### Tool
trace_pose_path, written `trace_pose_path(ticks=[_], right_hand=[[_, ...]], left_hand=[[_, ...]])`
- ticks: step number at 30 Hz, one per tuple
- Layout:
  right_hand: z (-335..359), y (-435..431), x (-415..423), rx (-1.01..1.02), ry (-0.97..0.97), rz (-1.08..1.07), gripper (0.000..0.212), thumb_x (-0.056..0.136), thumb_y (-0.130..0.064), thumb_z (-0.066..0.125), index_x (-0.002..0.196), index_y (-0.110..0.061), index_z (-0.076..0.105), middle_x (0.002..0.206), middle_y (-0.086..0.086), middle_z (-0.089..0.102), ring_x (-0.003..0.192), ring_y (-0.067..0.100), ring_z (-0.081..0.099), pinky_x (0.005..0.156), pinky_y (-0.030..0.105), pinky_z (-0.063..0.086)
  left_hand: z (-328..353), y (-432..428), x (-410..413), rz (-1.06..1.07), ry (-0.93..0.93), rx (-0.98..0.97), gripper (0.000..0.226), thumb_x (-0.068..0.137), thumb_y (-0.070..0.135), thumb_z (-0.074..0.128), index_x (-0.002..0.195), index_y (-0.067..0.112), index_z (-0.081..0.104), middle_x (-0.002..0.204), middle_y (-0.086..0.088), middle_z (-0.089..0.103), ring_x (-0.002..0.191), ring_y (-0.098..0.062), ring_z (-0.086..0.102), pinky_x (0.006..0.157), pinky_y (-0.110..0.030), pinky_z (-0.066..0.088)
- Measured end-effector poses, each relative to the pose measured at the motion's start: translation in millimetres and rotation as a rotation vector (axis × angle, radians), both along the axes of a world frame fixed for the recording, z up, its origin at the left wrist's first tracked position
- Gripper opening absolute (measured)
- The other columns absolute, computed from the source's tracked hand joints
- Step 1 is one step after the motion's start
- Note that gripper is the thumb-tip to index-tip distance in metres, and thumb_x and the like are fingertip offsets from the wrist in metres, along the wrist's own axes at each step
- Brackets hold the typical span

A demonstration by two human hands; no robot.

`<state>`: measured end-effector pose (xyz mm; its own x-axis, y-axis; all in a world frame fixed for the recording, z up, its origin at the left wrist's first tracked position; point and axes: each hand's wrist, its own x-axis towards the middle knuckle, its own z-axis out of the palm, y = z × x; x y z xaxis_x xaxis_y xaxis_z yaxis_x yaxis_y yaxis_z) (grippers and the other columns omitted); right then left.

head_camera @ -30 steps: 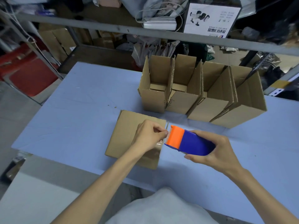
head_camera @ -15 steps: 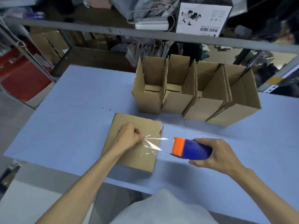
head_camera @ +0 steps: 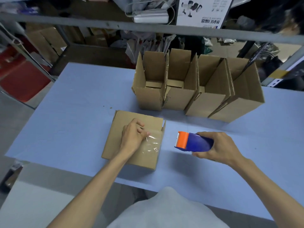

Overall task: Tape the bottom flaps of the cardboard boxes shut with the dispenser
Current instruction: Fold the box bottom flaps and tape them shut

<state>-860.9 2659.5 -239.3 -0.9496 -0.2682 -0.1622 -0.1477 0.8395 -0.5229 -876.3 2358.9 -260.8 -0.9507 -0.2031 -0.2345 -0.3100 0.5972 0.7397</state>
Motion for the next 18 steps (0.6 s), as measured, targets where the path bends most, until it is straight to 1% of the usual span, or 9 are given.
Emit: trace_pose_path(ticks=[3, 6, 9, 11, 14, 16, 18], right_hand=[[-2, -1, -2, 0.006, 0.009, 0.007, 0.056, 0.054, -0.051, 0.082, 0.103, -0.029, 0.067, 0.087, -0.012, 0.070, 0.076, 0.015, 0.063, 0.066, 0.039, 0.055], [-3, -2, -5, 0.011, 0.034, 0.017, 0.053, 0.053, -0.054, 0.078, 0.097, -0.027, 0.066, 0.082, -0.010, 0.070, 0.072, 0.014, 0.063, 0.063, 0.038, 0.055], [-5, -3, -9, 0.014, 0.047, 0.035, 0.054, 0.053, -0.055, 0.077, 0.098, -0.029, 0.066, 0.083, -0.012, 0.070, 0.071, 0.011, 0.062, 0.061, 0.032, 0.055], [-8, -3, -13, 0.032, 0.042, 0.054, 0.054, 0.053, -0.056, 0.078, 0.099, -0.031, 0.065, 0.084, -0.015, 0.070, 0.071, 0.008, 0.061, 0.058, 0.022, 0.051], [-11, -4, -17, 0.049, 0.031, 0.067, 0.055, 0.054, -0.055, 0.081, 0.101, -0.032, 0.064, 0.085, -0.017, 0.069, 0.071, 0.006, 0.059, 0.055, 0.012, 0.041], [-12, -3, -19, 0.061, 0.012, 0.082, 0.057, 0.056, -0.056, 0.081, 0.105, -0.032, 0.062, 0.087, -0.018, 0.067, 0.073, 0.005, 0.058, 0.056, 0.010, 0.039], [-12, -3, -21, 0.078, -0.010, 0.100, 0.058, 0.058, -0.057, 0.080, 0.106, -0.032, 0.061, 0.088, -0.018, 0.067, 0.075, 0.005, 0.059, 0.056, 0.012, 0.041]], left_hand=[[-4, 2, 1, 0.020, 0.018, 0.008, 0.031, 0.073, 0.019, 0.081, 0.080, 0.024, 0.052, 0.056, 0.008, 0.063, 0.074, -0.017, 0.065, 0.075, -0.038, 0.052], [-8, 4, 1, 0.038, 0.005, 0.014, 0.030, 0.073, 0.023, 0.081, 0.084, 0.021, 0.053, 0.062, 0.006, 0.066, 0.076, -0.018, 0.065, 0.076, -0.040, 0.052], [-10, 5, 1, 0.056, 0.006, -0.017, 0.032, 0.072, 0.025, 0.082, 0.083, 0.019, 0.053, 0.060, 0.008, 0.064, 0.080, -0.019, 0.063, 0.075, -0.038, 0.050], [-11, 6, -1, 0.052, 0.010, -0.048, 0.034, 0.070, 0.026, 0.083, 0.084, 0.017, 0.053, 0.059, 0.009, 0.064, 0.082, -0.020, 0.061, 0.073, -0.035, 0.047], [-9, 7, -7, 0.018, -0.011, -0.144, 0.038, 0.068, 0.030, 0.082, 0.085, 0.014, 0.052, 0.071, 0.001, 0.065, 0.080, -0.025, 0.060, 0.065, -0.032, 0.040], [-8, 5, -11, -0.026, -0.030, -0.225, 0.042, 0.067, 0.037, 0.083, 0.081, 0.014, 0.050, 0.076, -0.001, 0.062, 0.078, -0.027, 0.059, 0.062, -0.032, 0.037], [-5, -2, -14, -0.048, -0.059, -0.295, 0.051, 0.065, 0.048, 0.084, 0.077, 0.015, 0.047, 0.077, 0.001, 0.058, 0.074, -0.025, 0.055, 0.060, -0.032, 0.034]])
